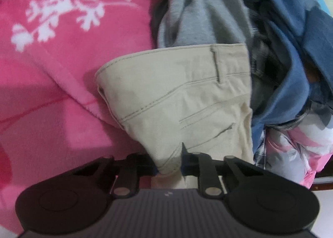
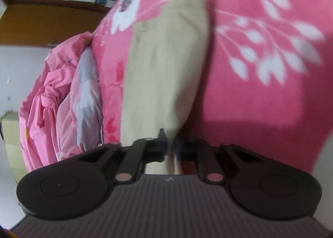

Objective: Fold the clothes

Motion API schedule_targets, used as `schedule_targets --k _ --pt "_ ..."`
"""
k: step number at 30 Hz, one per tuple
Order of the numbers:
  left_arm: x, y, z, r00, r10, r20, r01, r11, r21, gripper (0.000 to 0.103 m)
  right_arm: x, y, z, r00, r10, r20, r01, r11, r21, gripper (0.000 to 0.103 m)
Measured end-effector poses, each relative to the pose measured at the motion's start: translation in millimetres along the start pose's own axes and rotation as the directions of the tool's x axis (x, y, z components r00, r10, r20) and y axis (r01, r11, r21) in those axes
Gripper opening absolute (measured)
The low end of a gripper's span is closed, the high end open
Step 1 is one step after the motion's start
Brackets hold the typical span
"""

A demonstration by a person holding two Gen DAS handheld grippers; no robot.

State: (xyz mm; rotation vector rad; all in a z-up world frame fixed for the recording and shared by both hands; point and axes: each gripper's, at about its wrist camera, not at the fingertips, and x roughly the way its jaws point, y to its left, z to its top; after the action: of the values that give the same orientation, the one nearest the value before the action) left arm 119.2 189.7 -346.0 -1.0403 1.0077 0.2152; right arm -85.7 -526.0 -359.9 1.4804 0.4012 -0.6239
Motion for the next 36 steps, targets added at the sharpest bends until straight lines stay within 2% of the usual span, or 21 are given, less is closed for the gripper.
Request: schedule_targets --k 3,8,12,15,16,18,20,21,22,23,25,27,28,29,31,32,34,36 --pt "-17.9 -9.1 -3.5 1.000 0.002 0.013 -0.002 1.000 0.018 0.015 -12.2 16.3 0.0 0.999 -0.031 0.033 0.033 0.997 -0.077 0.004" --pt "-56.7 -16.1 -9.0 1.000 0.021 0.005 -0.022 0.997 0.072 0.014 -52.6 23.3 2.7 0.999 -0.027 0.047 0.032 0.995 -0.094 0.004" --pt "-93.9 13.2 -22.7 0.996 0.086 -0.026 -0.084 0.993 0.086 0.014 -89.1 19.9 4.8 0.998 -0.063 0.024 0.065 0.990 -0.122 0.004" --pt "-88.6 42.5 -29.5 0.988 0.142 -0.060 -0.137 0.988 0.075 0.015 -98.7 2.7 3.4 0.992 -0.126 -0.010 0.123 0.981 -0.152 0.004" --pt "-82.1 52.6 -31.2 0.984 0.160 -0.073 -0.155 0.985 0.074 0.017 -94.1 -5.9 4.1 0.987 -0.160 -0.029 0.154 0.974 -0.166 0.005" --pt "-68.2 66.8 -31.5 0.981 0.171 -0.089 -0.169 0.985 0.030 0.025 -81.0 -18.2 5.9 0.968 -0.248 -0.051 0.233 0.951 -0.204 0.014" --pt "-65.8 72.6 -32.1 0.982 0.162 -0.101 -0.161 0.987 0.018 0.028 -77.9 -29.4 14.2 0.964 -0.255 -0.077 0.243 0.960 -0.139 0.015" --pt "-66.7 71.3 -30.3 0.981 0.161 -0.113 -0.158 0.987 0.032 0.030 -84.0 -26.7 17.4 0.964 -0.257 -0.066 0.246 0.960 -0.134 0.019" --pt "-68.0 70.1 -28.9 0.979 0.159 -0.125 -0.155 0.987 0.046 0.035 -95.9 -18.5 19.3 0.959 -0.283 -0.030 0.274 0.948 -0.163 0.027" --pt "-70.8 69.0 -27.7 0.977 0.163 -0.136 -0.156 0.986 0.058 0.043 -107.9 -11.4 19.8 0.952 -0.305 0.007 0.301 0.935 -0.188 0.030" --pt "-78.9 65.6 -25.7 0.970 0.192 -0.146 -0.180 0.979 0.094 0.050 -136.7 6.8 17.0 0.942 -0.323 0.095 0.336 0.912 -0.237 0.033" --pt "-89.7 56.8 -25.4 0.958 0.255 -0.130 -0.232 0.958 0.169 0.054 -143.9 33.9 -1.1 0.946 -0.303 0.117 0.325 0.878 -0.351 0.032" --pt "-97.2 50.5 -25.7 0.950 0.290 -0.112 -0.262 0.940 0.219 0.054 -146.3 47.3 -11.3 0.949 -0.291 0.123 0.316 0.855 -0.411 0.031" --pt "-105.4 44.3 -25.9 0.943 0.321 -0.086 -0.289 0.920 0.265 0.054 -130.5 60.0 -40.2 0.965 -0.257 0.061 0.250 0.817 -0.519 0.030" --pt "-119.1 25.3 -24.9 0.934 0.356 -0.016 -0.327 0.874 0.361 0.054 -98.9 85.4 -97.9 0.976 -0.207 -0.074 0.096 0.706 -0.701 0.028" --pt "-123.5 13.3 -24.5 0.933 0.360 0.024 -0.336 0.845 0.416 0.054 -83.1 98.1 -126.8 0.971 -0.192 -0.145 0.010 0.636 -0.772 0.028" --pt "-126.3 -14.2 -25.2 0.935 0.340 0.103 -0.339 0.767 0.545 0.054 -51.5 123.5 -184.5 0.940 -0.184 -0.286 -0.172 0.470 -0.866 0.027" --pt "-118.5 -36.8 -23.5 0.947 0.298 0.122 -0.301 0.686 0.662 0.055 -20.0 148.9 -242.2 0.885 -0.205 -0.418 -0.355 0.283 -0.891 0.028"
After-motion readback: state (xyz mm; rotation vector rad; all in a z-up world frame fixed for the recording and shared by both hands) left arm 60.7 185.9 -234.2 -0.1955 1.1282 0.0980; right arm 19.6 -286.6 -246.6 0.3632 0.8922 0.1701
